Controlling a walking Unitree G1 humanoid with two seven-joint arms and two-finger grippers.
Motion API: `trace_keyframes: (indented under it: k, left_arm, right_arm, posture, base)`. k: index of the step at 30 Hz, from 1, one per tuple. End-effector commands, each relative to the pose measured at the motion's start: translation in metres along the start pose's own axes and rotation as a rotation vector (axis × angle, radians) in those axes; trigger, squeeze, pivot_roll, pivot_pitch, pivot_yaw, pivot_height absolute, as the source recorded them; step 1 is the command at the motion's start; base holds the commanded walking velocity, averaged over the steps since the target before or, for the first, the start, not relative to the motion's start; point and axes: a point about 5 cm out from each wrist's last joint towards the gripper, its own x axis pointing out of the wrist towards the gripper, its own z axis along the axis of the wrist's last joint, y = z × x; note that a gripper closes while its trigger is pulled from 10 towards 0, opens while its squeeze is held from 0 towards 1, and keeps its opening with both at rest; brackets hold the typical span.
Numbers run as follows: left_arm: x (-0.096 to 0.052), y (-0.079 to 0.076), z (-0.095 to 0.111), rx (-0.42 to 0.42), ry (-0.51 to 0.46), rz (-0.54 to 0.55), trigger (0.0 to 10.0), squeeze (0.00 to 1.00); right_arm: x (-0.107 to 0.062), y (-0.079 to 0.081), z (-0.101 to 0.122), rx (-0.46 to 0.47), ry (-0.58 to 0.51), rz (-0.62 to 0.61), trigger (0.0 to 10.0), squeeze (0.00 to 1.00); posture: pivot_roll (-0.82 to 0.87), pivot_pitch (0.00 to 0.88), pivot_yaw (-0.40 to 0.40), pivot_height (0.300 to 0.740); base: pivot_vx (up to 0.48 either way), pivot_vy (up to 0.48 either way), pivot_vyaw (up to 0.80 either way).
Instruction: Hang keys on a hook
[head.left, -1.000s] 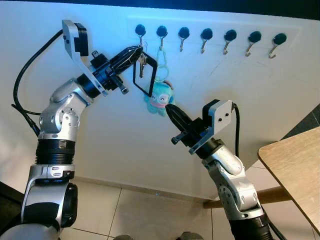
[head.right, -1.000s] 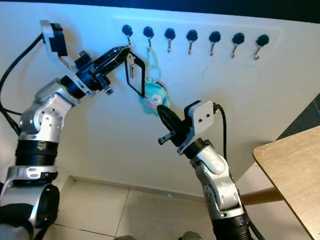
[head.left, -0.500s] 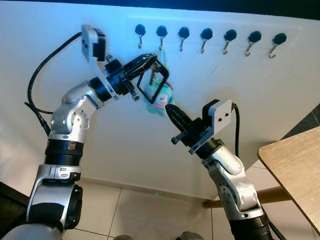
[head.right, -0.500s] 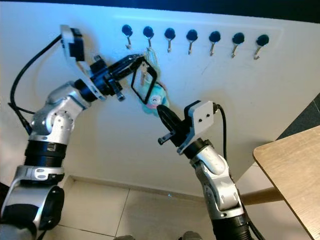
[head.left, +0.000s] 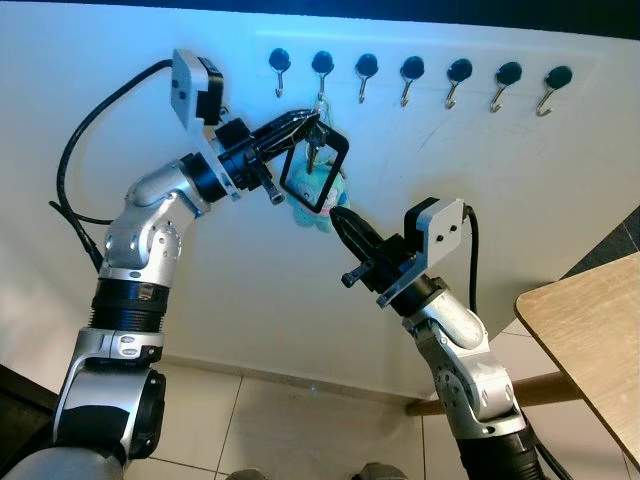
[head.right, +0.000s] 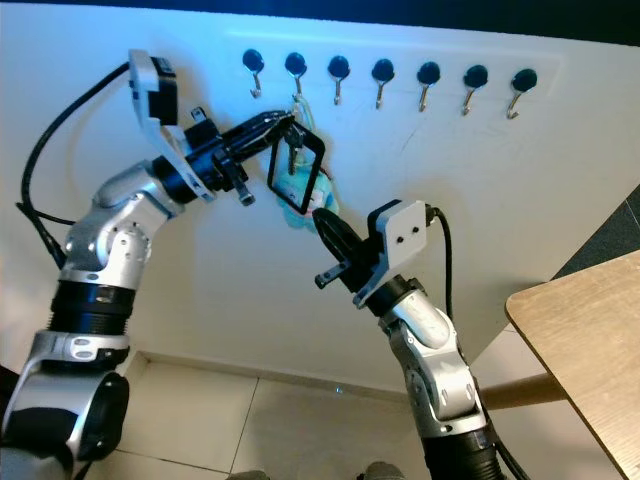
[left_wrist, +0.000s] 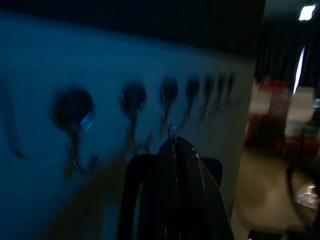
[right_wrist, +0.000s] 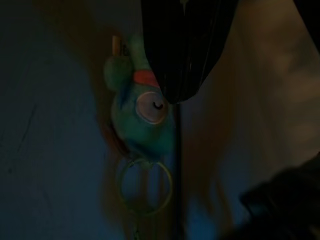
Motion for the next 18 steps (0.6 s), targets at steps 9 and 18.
trace_keyframes:
  k: [9, 18]
  left_arm:
    - [0.002, -0.008, 0.010, -0.117, -0.049, -0.093, 10.0, 0.00]
    - [0.003, -0.012, 0.004, -0.233, -0.075, -0.103, 10.0, 0.00]
  right_arm:
    - [0.001, 0.000, 0.002, 0.016, -0.011, 0.003, 10.0, 0.00]
    - [0.001, 0.000, 0.001, 0.020, -0.010, 0.004, 10.0, 0.00]
  posture:
    - [0.03, 0.069, 0.005, 0.740]
    - [0.03, 0.069, 0.007, 0.740]
  base:
    - [0.000, 0.000, 0.00]
    - [0.000, 0.000, 0.00]
